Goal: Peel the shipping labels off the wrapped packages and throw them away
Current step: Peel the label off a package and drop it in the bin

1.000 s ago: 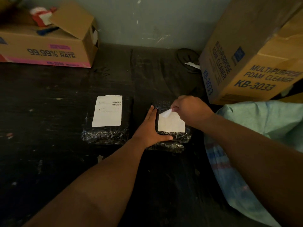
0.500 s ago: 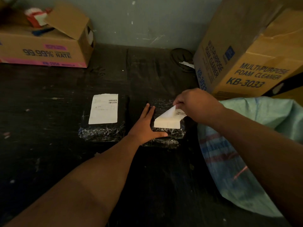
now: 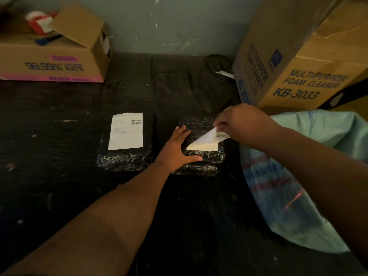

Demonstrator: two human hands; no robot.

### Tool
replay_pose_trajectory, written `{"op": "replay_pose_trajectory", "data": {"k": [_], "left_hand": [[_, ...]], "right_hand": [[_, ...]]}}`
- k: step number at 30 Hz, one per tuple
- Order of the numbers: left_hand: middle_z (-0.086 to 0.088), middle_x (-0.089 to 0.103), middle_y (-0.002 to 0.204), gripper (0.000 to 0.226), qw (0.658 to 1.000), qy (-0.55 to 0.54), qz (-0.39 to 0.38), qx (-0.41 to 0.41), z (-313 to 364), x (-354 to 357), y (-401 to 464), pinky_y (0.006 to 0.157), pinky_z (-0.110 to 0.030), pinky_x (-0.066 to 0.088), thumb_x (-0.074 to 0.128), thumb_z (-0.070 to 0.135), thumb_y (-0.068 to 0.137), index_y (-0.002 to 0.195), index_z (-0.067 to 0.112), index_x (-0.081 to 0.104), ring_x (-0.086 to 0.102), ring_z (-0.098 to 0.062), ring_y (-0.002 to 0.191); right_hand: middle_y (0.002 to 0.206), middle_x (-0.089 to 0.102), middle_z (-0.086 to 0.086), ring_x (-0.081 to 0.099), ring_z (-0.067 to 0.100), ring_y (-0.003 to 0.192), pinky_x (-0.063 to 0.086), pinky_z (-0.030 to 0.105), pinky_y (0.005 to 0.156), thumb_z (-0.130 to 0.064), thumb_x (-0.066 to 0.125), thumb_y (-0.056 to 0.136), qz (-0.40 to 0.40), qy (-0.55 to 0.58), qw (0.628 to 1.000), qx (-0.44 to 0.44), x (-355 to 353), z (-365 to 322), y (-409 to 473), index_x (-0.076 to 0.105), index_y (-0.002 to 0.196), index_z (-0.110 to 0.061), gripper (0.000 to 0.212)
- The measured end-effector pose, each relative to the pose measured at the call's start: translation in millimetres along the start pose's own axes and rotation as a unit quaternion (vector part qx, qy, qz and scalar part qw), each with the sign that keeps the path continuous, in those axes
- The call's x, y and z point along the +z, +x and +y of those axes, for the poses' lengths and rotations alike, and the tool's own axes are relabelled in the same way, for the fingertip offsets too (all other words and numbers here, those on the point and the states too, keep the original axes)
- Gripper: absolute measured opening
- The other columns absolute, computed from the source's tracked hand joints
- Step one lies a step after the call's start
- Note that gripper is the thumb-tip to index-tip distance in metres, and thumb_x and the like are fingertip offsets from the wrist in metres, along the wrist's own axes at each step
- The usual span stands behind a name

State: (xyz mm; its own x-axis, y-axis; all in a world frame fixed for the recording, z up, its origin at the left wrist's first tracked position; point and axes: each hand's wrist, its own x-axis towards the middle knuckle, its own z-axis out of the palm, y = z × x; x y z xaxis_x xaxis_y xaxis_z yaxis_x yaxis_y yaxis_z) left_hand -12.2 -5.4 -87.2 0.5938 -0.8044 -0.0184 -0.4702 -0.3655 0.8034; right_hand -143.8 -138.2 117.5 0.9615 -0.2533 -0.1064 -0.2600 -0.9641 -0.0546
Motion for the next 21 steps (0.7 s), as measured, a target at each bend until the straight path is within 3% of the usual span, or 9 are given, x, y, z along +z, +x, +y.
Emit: {"op": "replay_pose_trajectory", "data": {"k": [4, 9, 13, 17, 21], "left_hand": [[0.012, 0.013, 0.167, 0.109, 1.0, 0.003, 0.0, 0.003, -1.7, 0.3, -2.4, 0.123, -0.03, 0.008, 0.089, 0.051, 0.067, 0.156, 0.024, 0.034, -0.002, 0.0, 0.151], [0.01, 0.005, 0.168, 0.117, 0.999, 0.027, -0.016, 0.008, 1.9, -0.1, -3.5, 0.125, -0.039, 0.013, 0.088, 0.052, 0.069, 0.16, 0.03, 0.017, 0.001, -0.01, 0.154], [0.014, -0.002, 0.168, 0.117, 0.997, 0.069, -0.039, 0.007, 0.5, -1.2, 1.6, 0.124, -0.035, 0.005, 0.082, 0.06, 0.072, 0.161, 0.029, 0.015, -0.01, -0.005, 0.153], [0.011, -0.004, 0.169, 0.116, 0.992, 0.113, -0.053, 0.008, 5.9, -4.5, 3.1, 0.125, -0.037, 0.008, 0.08, 0.063, 0.072, 0.161, 0.024, 0.016, -0.011, -0.007, 0.153], [0.006, 0.0, 0.169, 0.118, 0.985, 0.156, -0.077, 0.002, 18.2, -12.7, 5.9, 0.124, -0.04, 0.013, 0.08, 0.064, 0.071, 0.161, 0.021, 0.017, -0.007, -0.013, 0.154]], "right_hand": [[0.113, 0.07, 0.001, 0.062, 0.019, 0.101, 0.048, 0.034, 0.088, -0.027, 0.058, 0.094, 0.008, -0.005, 1.0, -0.009, -2.4, -0.3, -6.0, 0.073, 0.11, -0.024, 0.022], [0.106, 0.071, 0.001, 0.06, 0.016, 0.089, 0.04, 0.026, 0.075, -0.025, 0.056, 0.096, 0.089, 0.008, 0.996, 0.015, -43.3, 8.0, -7.0, 0.072, 0.11, -0.02, 0.022], [0.108, 0.072, 0.0, 0.059, 0.013, 0.088, 0.04, 0.026, 0.073, -0.025, 0.059, 0.094, 0.088, 0.001, 0.996, 0.018, -60.5, 17.7, -16.5, 0.073, 0.111, -0.021, 0.022], [0.111, 0.073, -0.004, 0.065, 0.017, 0.096, 0.05, 0.032, 0.082, -0.026, 0.059, 0.094, 0.099, 0.028, 0.994, 0.04, -48.2, 20.5, -39.6, 0.072, 0.113, -0.028, 0.023], [0.117, 0.069, 0.001, 0.062, 0.02, 0.103, 0.041, 0.025, 0.08, -0.019, 0.057, 0.096, 0.104, 0.033, 0.992, 0.065, -45.6, 35.6, -54.9, 0.07, 0.118, -0.024, 0.026]]}}
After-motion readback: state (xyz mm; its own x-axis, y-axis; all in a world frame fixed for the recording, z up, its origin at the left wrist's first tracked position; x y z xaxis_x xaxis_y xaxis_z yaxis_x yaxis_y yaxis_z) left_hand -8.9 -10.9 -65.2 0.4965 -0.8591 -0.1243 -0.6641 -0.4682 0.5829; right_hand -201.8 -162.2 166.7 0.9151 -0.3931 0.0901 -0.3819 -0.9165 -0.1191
